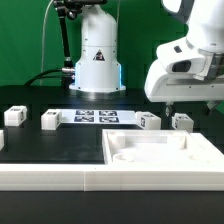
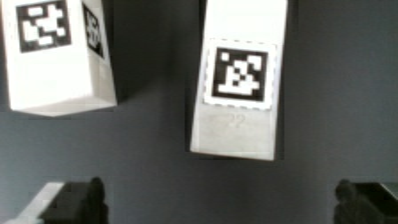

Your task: Assemble one leg

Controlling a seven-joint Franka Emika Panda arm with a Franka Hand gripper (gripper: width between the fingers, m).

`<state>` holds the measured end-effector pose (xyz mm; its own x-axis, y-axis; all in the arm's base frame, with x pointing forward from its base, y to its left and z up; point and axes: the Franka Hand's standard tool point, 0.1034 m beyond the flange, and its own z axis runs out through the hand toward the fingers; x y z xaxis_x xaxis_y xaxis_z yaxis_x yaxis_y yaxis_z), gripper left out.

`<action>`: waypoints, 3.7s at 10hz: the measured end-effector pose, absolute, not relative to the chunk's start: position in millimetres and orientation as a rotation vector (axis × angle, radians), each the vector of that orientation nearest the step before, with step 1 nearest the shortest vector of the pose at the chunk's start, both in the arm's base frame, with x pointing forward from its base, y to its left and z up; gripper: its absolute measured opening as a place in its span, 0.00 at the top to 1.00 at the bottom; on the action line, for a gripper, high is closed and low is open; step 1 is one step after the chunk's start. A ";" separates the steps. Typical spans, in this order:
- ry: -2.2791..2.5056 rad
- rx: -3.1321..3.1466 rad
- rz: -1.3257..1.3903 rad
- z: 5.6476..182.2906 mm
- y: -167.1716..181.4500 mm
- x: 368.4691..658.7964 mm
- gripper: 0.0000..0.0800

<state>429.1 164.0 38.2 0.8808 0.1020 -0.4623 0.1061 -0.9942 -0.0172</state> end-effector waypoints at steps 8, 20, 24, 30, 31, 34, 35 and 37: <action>0.173 2.880 -1.130 9.1 167.8 414.4 0.19; 0.235 2.886 -1.148 29.8 160.1 418.4 0.64; 0.221 2.919 -1.075 72.3 153.0 435.0 0.63; 0.333 3.129 -0.523 92.8 131.4 489.7 0.63; 0.325 3.140 -0.474 105.4 127.9 498.0 0.63; 0.315 3.185 -0.108 106.5 126.7 509.6 0.63; 0.311 3.190 -0.019 104.8 126.6 512.9 0.63; 0.349 3.189 0.259 101.6 118.8 528.3 0.63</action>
Offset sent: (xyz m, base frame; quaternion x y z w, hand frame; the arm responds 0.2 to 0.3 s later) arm -0.0016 0.0081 -0.0157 -0.0145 -0.1969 0.0239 0.9800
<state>528.3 118.8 101.6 0.9635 0.2087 0.1678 0.2210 -0.9735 -0.0583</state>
